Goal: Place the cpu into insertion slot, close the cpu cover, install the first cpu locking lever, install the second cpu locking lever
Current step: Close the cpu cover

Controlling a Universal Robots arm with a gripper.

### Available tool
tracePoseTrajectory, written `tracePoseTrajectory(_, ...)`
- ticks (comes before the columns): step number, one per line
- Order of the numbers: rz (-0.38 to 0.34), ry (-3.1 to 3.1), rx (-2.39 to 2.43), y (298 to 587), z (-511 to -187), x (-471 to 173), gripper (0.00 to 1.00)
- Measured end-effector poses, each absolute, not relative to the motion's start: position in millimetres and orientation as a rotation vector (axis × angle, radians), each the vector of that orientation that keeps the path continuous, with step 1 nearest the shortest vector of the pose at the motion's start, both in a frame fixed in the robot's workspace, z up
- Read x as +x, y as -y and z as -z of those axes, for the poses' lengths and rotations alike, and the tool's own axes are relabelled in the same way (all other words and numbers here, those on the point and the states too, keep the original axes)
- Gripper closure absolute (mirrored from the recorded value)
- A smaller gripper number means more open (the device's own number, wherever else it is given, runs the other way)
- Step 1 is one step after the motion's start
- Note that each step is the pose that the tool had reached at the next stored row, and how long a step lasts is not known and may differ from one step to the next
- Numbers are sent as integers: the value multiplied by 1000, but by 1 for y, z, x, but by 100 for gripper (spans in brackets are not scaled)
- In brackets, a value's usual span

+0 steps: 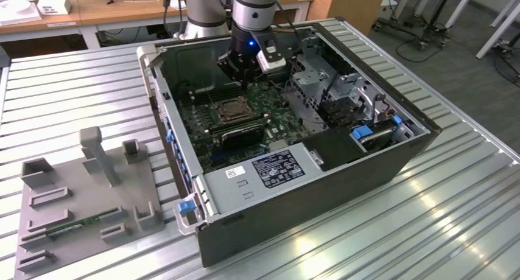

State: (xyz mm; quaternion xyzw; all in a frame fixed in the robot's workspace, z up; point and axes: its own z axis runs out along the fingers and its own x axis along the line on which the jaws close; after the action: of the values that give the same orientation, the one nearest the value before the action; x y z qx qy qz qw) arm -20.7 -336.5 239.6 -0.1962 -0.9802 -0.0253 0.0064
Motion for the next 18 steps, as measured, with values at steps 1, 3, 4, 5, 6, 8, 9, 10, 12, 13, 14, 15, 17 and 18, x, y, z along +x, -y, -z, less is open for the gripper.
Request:
tracePoseTrajectory(1, 79, 3067, -614, 337, -240, -21, 89)
tracePoseTrajectory(3, 79, 3067, -614, 337, -240, -21, 89)
tracePoseTrajectory(4, 79, 3067, -614, 337, -240, -21, 89)
tracePoseTrajectory(5, 79, 3067, -614, 337, -240, -21, 89)
tracePoseTrajectory(6, 79, 3067, -614, 337, -240, -21, 89)
tracePoseTrajectory(8, 79, 3067, -614, 337, -240, -21, 89)
tracePoseTrajectory(9, 79, 3067, -613, 337, -240, -21, 89)
tracePoseTrajectory(10, 79, 3067, -612, 337, -240, -21, 89)
tracePoseTrajectory(12, 79, 3068, -606, 337, -240, -21, 89)
tracePoseTrajectory(13, 79, 3069, -600, 337, -240, -21, 89)
tracePoseTrajectory(14, 79, 3071, -593, 337, -240, -21, 89)
tracePoseTrajectory(15, 79, 3072, -585, 337, -240, -21, 89)
tracePoseTrajectory(17, 79, 3076, -561, 337, -240, -21, 89)
tracePoseTrajectory(18, 79, 3078, -549, 337, -240, -21, 89)
